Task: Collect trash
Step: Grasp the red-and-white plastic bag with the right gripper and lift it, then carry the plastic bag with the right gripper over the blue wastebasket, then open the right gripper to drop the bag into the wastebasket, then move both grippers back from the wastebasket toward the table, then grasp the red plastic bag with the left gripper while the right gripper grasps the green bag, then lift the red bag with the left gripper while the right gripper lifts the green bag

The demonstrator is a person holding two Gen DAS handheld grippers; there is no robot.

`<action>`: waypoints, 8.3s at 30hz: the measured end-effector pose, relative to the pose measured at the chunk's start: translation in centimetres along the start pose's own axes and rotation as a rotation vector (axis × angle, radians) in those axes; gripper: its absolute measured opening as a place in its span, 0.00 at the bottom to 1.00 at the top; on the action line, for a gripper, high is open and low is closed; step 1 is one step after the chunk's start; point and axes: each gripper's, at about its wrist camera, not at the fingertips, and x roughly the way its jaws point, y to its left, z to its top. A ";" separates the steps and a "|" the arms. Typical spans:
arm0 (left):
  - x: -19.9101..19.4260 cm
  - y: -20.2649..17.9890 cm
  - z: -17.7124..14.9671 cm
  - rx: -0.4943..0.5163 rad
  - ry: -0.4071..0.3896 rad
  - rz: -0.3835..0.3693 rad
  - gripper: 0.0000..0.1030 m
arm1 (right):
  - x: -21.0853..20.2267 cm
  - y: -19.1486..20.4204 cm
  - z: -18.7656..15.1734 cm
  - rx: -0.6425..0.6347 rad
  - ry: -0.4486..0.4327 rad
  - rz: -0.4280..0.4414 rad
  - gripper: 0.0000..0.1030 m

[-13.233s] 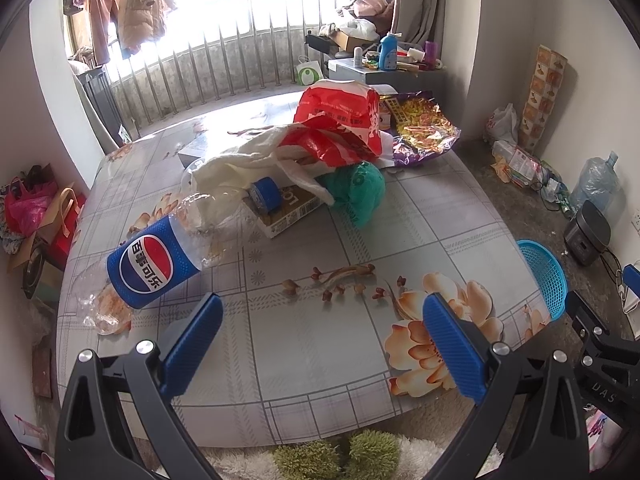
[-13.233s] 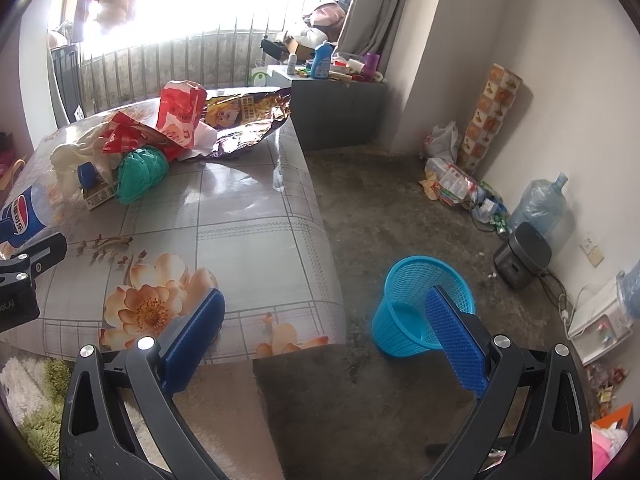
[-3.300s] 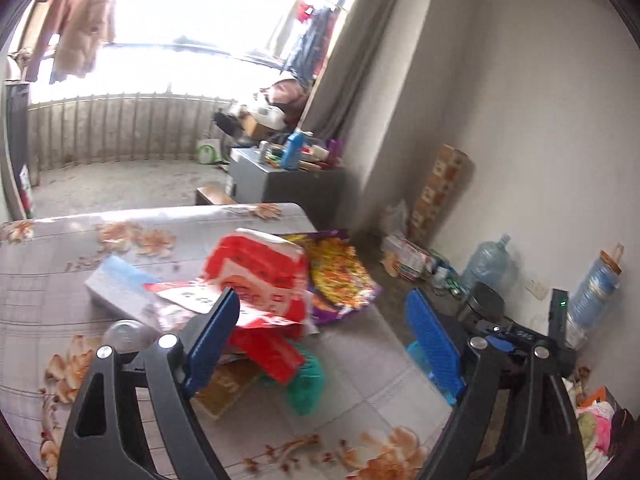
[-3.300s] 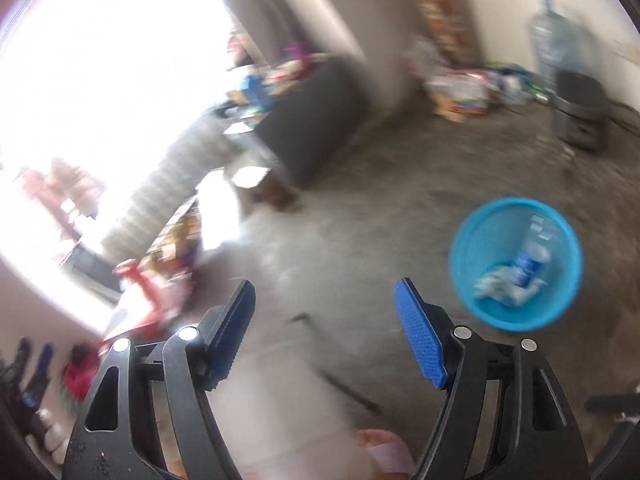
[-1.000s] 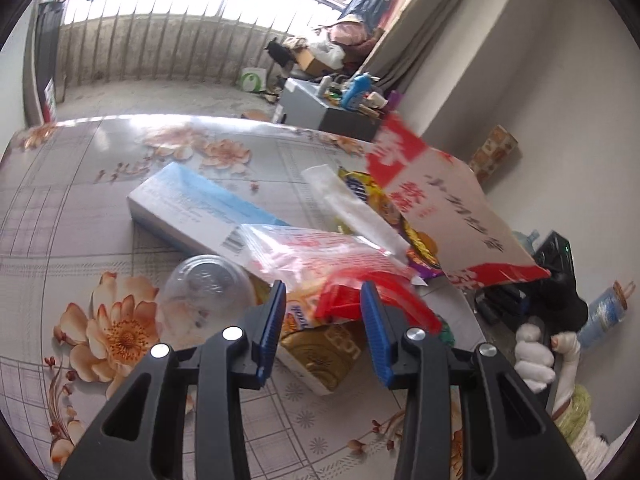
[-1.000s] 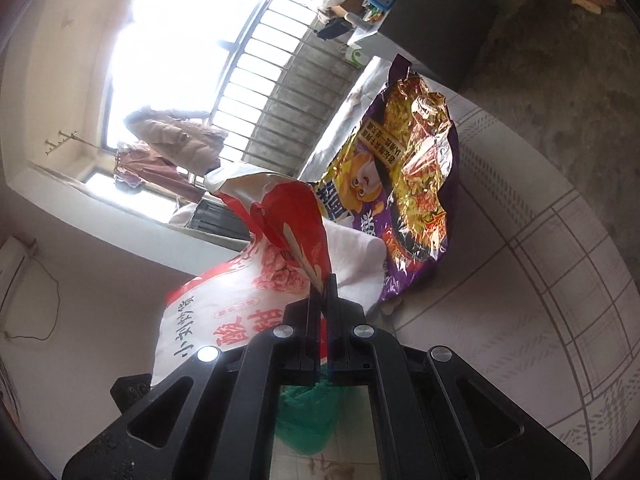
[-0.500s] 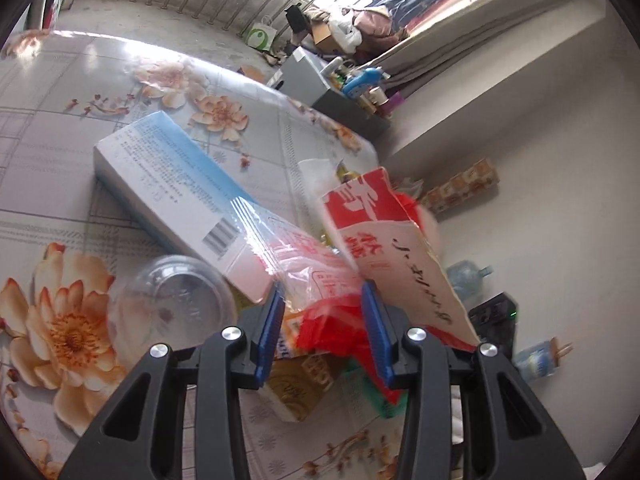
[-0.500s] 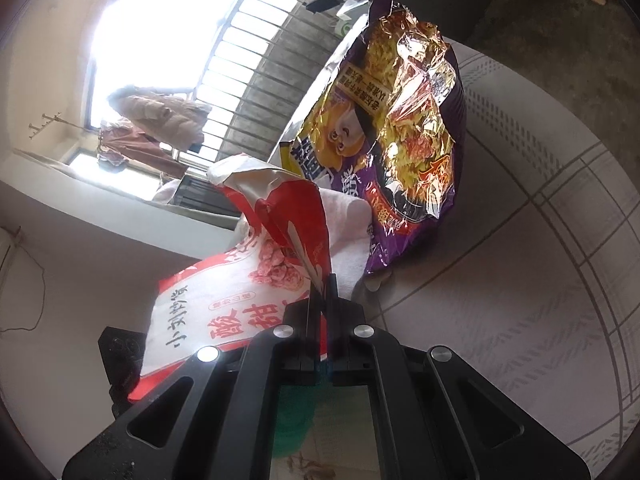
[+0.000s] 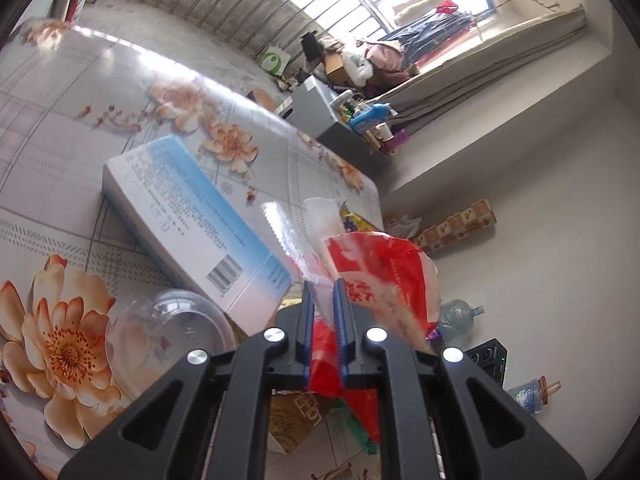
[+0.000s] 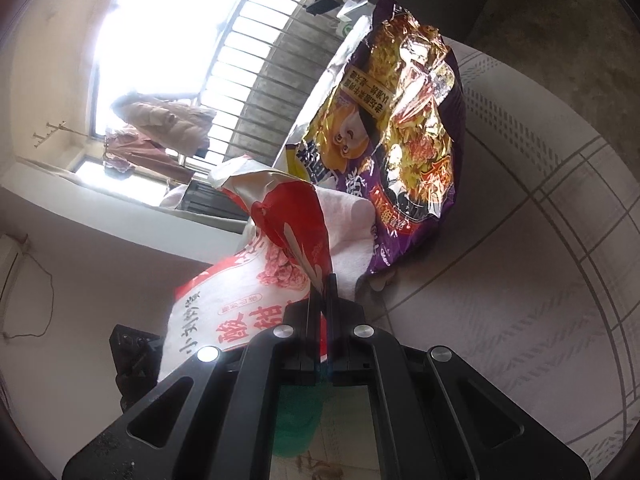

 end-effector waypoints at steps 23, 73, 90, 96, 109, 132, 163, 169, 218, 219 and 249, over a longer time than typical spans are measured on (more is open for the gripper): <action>-3.5 -16.3 -1.7 0.376 -0.095 -0.241 0.01 | -19.6 -4.1 -0.7 0.067 -0.392 0.010 0.01; 39.8 -35.8 -29.9 0.873 0.725 -0.117 0.01 | -29.7 -30.0 0.3 0.595 -0.555 -0.962 0.52; 41.1 -37.0 -29.9 0.799 0.702 -0.097 0.47 | -29.0 -28.1 -4.0 0.589 -0.527 -0.916 0.52; 36.9 -38.4 -27.2 0.784 0.629 -0.134 0.48 | -28.6 -25.1 -3.7 0.501 -0.559 -0.908 0.52; 18.9 -37.0 -17.7 0.832 0.275 -0.213 0.77 | -27.5 -9.5 -2.8 -0.035 -0.751 -0.911 0.78; 0.1 -19.6 -7.2 0.554 -0.085 0.042 0.95 | -17.4 5.5 -5.7 -0.624 -0.668 -0.769 0.92; -2.3 -7.5 -6.7 0.556 -0.015 0.227 0.70 | -1.9 9.6 -8.1 -0.542 -0.082 -0.372 0.70; 0.9 -6.0 -5.9 0.559 0.075 0.233 0.61 | 1.0 8.7 -8.4 -0.511 0.020 -0.358 0.63; 0.3 -4.4 -9.7 0.478 0.247 0.155 0.04 | -2.5 5.2 -10.4 -0.401 0.125 -0.300 0.34; 0.3 -4.3 -9.4 0.461 0.244 0.160 0.08 | -2.8 5.5 -10.4 -0.408 0.110 -0.290 0.34; 2.5 -3.5 -6.4 0.308 0.210 0.104 0.39 | 3.4 6.3 -7.8 -0.432 0.188 -0.222 0.33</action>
